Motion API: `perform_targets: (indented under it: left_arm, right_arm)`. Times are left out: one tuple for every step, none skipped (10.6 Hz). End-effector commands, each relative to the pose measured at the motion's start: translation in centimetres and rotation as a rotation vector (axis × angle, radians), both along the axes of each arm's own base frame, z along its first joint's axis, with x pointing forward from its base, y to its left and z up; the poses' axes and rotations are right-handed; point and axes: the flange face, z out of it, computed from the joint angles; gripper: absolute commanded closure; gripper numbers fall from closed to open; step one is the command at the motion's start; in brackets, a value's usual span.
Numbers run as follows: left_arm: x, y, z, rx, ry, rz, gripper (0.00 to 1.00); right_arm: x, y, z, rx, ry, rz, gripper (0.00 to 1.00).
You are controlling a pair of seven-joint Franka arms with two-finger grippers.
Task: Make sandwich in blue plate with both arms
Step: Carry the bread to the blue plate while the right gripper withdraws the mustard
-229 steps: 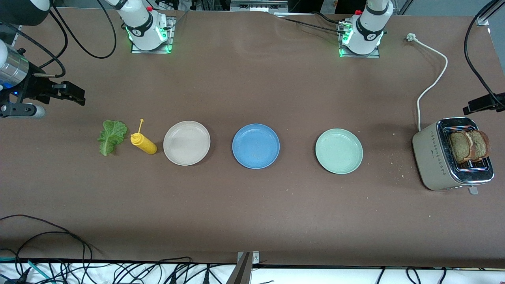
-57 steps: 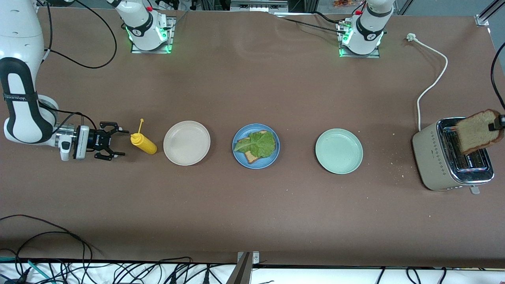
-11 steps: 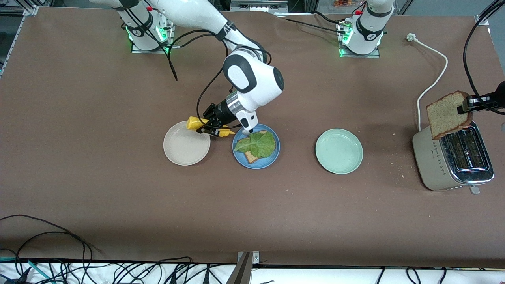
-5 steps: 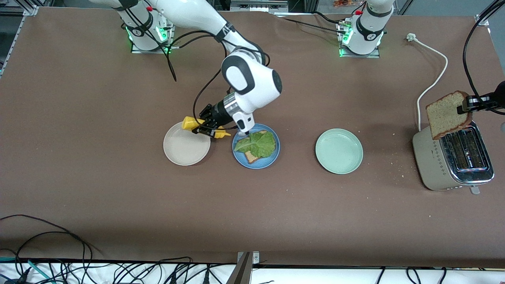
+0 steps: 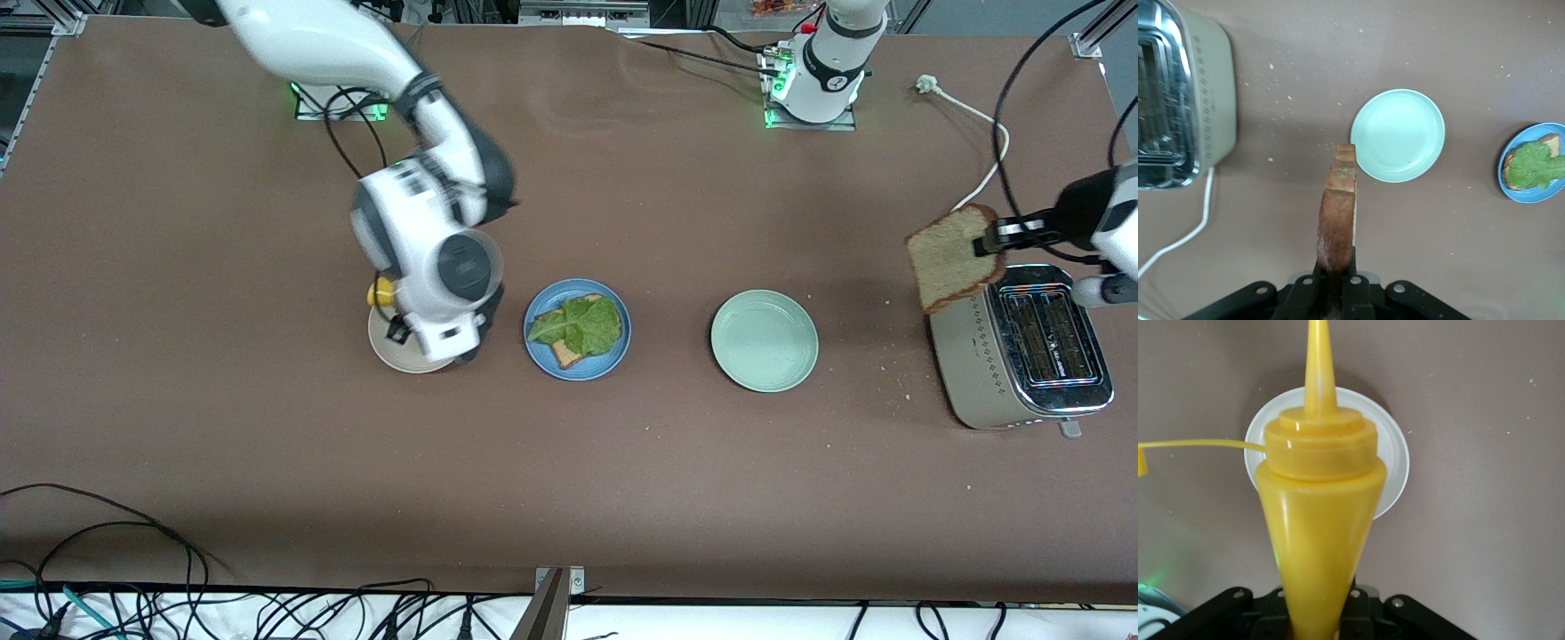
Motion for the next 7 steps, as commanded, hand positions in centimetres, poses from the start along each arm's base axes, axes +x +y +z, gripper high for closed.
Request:
perform_targets:
  left_arm:
    - [1.0, -7.2, -0.9, -0.075, 0.008, 0.096, 1.0]
    - [1.4, -9.6, -1.5, -0.117, 0.014, 0.105, 1.0]
    - [2.0, -11.8, -2.3, -0.144, 0.008, 0.13, 1.0]
    - [2.6, -14.6, -3.2, -0.169, 0.01, 0.167, 1.0]
    - [3.3, -17.3, -4.5, -0.194, 0.001, 0.193, 1.0]
    - [3.8, -19.9, -5.8, -0.226, 0.004, 0.221, 1.0]
    - [4.2, -22.3, -6.8, -0.255, -0.009, 0.254, 1.0]
  right_arm:
    - [4.6, -8.3, 1.2, 0.321, 0.105, -0.085, 1.0]
    - [5.4, -10.6, 1.2, 0.402, 0.135, -0.101, 1.0]
    - [6.1, -12.7, 1.4, 0.476, 0.154, -0.112, 1.0]
    - [6.6, -15.0, 1.3, 0.572, 0.182, -0.138, 1.0]
    - [7.2, -17.7, 0.9, 0.706, 0.212, -0.117, 1.0]
    - [7.4, -20.1, -0.2, 0.801, 0.235, -0.076, 1.0]
    - [7.4, -22.4, -1.5, 0.874, 0.252, -0.059, 1.0]
